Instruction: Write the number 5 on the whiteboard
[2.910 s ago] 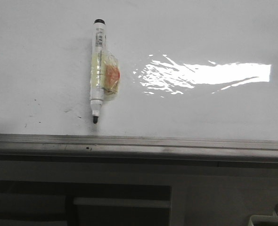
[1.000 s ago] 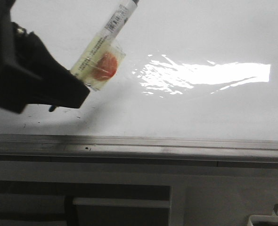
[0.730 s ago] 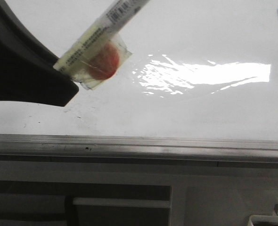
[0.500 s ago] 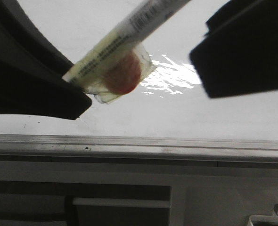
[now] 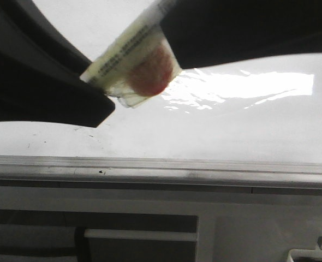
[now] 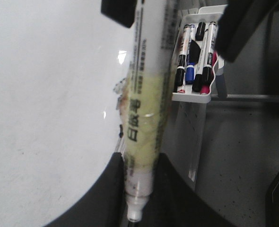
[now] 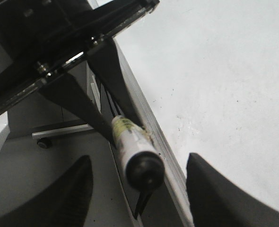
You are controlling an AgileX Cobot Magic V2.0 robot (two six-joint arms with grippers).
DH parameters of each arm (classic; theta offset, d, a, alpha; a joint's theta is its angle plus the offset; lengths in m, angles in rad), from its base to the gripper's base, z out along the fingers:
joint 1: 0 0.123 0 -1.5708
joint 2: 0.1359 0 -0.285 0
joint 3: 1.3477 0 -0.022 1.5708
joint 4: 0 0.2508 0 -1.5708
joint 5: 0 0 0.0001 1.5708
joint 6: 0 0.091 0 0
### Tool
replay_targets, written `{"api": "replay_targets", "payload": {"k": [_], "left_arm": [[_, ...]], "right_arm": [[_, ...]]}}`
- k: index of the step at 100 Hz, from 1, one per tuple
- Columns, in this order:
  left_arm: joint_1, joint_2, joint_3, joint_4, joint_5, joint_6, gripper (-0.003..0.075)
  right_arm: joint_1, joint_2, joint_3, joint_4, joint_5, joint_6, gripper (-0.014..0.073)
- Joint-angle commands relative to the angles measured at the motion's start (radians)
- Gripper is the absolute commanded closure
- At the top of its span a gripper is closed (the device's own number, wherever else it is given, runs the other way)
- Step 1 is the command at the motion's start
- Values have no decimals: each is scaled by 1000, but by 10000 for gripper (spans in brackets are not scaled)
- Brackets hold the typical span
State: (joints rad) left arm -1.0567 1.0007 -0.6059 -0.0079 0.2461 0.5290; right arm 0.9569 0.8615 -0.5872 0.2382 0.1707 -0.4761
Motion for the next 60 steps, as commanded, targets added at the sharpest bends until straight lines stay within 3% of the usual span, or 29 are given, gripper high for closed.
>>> {"api": "replay_targets", "payload": {"k": [1, 17, 60], "left_arm": [[-34, -19, -31, -2, -98, -3, 740], [-79, -19, -31, -2, -126, -3, 740], [-79, -19, -31, -2, -137, -3, 740]], "right_arm": [[2, 0, -33, 8, -109, -9, 206], [2, 29, -57, 8, -110, -9, 207], [2, 125, -114, 8, -6, -9, 207]]}}
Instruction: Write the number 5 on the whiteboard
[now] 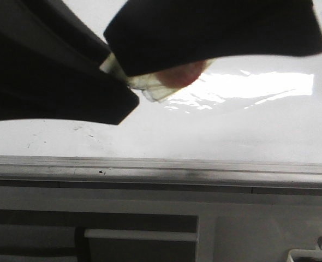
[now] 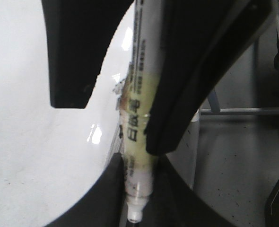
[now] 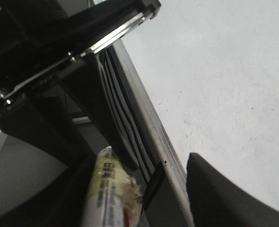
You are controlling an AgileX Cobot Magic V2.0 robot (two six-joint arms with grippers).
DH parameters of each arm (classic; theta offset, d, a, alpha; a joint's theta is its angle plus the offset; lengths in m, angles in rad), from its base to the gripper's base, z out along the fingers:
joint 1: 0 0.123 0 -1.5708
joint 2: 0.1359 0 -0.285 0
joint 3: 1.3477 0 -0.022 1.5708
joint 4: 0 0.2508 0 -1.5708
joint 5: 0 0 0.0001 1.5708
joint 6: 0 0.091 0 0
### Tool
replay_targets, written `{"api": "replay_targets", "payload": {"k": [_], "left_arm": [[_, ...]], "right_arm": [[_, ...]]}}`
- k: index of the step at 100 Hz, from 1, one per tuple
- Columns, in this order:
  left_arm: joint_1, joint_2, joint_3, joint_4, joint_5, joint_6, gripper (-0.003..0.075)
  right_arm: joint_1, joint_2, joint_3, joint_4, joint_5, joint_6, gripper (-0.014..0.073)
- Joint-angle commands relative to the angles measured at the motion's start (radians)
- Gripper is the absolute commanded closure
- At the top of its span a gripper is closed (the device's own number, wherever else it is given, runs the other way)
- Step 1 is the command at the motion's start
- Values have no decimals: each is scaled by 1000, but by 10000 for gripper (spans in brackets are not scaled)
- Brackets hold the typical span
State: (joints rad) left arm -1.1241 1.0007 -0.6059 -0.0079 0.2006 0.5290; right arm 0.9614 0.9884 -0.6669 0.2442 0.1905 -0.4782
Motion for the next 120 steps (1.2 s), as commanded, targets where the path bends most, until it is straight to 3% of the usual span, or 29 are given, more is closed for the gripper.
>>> {"api": "replay_targets", "payload": {"k": [1, 17, 36, 57, 70, 79, 93, 99, 120], "left_arm": [[-12, -19, -31, -2, -92, -3, 740], [-12, -19, -31, -2, -92, -3, 740], [-12, -19, -31, -2, -92, -3, 740], [-12, -19, -31, -2, -92, -3, 740], [-12, -19, -31, -13, -92, -3, 732], [-12, -19, -31, -13, -90, -5, 638], [-12, -19, -31, -13, -92, -54, 342], [-12, -26, -31, -13, -90, -70, 272], [31, -168, -31, -13, -20, -235, 283]], "right_arm": [[-2, -2, -34, 2, -19, -7, 207], [-2, -2, -34, 2, 17, -7, 228], [-2, -2, -34, 2, 17, -7, 396], [-2, -2, -34, 2, 13, -7, 654], [-2, -2, -34, 2, 2, -7, 664], [-2, -2, -34, 2, -3, -7, 664], [-4, -2, -34, 2, -1, -7, 664], [-6, -4, -34, 2, -3, -7, 663], [-112, -71, -34, 2, 27, -7, 652]]}}
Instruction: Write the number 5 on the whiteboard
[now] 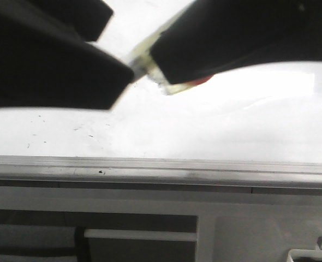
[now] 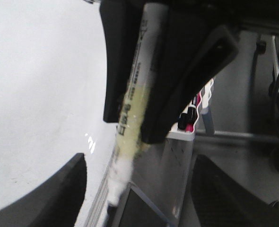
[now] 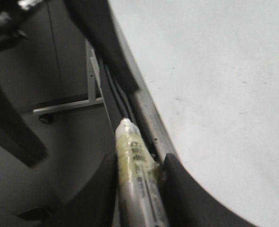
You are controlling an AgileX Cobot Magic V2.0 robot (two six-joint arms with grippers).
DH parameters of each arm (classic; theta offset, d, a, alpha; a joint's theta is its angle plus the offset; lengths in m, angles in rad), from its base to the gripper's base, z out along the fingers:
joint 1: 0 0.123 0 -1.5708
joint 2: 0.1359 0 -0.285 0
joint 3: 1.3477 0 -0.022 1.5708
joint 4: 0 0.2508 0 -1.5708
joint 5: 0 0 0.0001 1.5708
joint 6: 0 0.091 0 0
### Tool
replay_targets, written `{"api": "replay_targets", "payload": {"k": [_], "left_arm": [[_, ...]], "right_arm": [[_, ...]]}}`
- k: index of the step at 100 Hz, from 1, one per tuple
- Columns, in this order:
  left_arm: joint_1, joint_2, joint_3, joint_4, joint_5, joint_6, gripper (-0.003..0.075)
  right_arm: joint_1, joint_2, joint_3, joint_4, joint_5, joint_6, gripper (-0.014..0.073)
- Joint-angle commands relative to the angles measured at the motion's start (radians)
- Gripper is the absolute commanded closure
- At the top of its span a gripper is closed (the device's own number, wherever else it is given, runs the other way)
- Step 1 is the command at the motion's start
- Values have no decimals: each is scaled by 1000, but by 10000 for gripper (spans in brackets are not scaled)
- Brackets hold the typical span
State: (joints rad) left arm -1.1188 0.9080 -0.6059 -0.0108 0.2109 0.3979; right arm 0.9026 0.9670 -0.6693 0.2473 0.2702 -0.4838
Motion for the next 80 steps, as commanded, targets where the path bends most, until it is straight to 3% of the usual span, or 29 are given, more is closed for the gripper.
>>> {"api": "replay_targets", "payload": {"k": [1, 20, 43, 80], "left_arm": [[36, -90, -31, -11, -25, -112, 285], [218, -293, 27, -11, 28, -274, 414], [422, -412, 98, -59, 1, -348, 741], [464, -403, 105, -104, -103, -348, 740]], "right_arm": [[-59, -53, -32, -1, -53, -2, 652], [-194, -125, -32, -1, -76, -2, 652], [-302, -95, -32, -15, -107, -2, 652], [-316, 10, -156, -32, -62, -2, 652]]}}
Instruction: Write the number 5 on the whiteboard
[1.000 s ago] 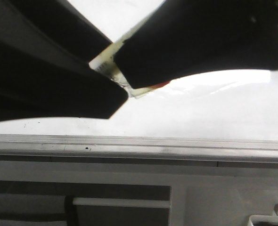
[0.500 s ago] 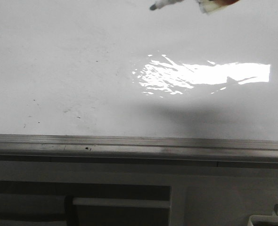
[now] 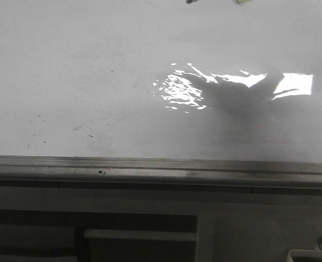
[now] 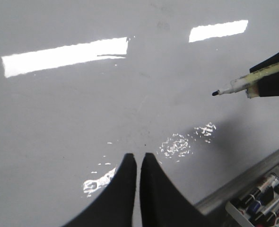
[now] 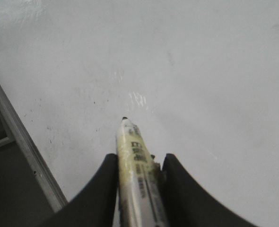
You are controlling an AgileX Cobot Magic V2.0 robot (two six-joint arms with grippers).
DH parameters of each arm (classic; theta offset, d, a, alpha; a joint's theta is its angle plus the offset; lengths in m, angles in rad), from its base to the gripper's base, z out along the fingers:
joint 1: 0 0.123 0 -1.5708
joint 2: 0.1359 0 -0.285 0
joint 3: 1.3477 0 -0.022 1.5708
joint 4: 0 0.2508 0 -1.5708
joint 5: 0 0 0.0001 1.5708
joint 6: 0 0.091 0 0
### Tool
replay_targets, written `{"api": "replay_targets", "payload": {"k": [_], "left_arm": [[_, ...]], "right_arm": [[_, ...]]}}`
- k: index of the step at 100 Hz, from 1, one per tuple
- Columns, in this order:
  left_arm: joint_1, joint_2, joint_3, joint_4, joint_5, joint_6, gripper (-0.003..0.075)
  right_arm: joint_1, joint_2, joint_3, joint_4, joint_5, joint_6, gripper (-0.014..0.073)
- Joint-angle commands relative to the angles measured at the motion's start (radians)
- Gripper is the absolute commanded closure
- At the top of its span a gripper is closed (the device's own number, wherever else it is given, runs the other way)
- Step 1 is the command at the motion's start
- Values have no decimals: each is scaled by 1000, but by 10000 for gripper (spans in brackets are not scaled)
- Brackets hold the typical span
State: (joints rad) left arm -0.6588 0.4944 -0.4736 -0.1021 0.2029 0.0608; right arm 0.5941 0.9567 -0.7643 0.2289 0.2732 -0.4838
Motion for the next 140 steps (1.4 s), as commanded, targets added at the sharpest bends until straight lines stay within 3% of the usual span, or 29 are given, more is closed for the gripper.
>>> {"api": "replay_targets", "payload": {"k": [1, 28, 60, 140], "left_arm": [[4, 10, -27, -13, -95, -11, 740], [4, 10, -27, -13, -78, -11, 741], [4, 10, -24, -13, -78, -11, 741], [4, 10, -24, -17, -78, -11, 741]], "right_arm": [[-7, 24, -64, -16, -65, -2, 652], [-14, 91, -94, -20, -51, -2, 652], [-97, 93, -94, -20, 25, -2, 652], [-164, 131, -84, -20, 28, 12, 652]]}}
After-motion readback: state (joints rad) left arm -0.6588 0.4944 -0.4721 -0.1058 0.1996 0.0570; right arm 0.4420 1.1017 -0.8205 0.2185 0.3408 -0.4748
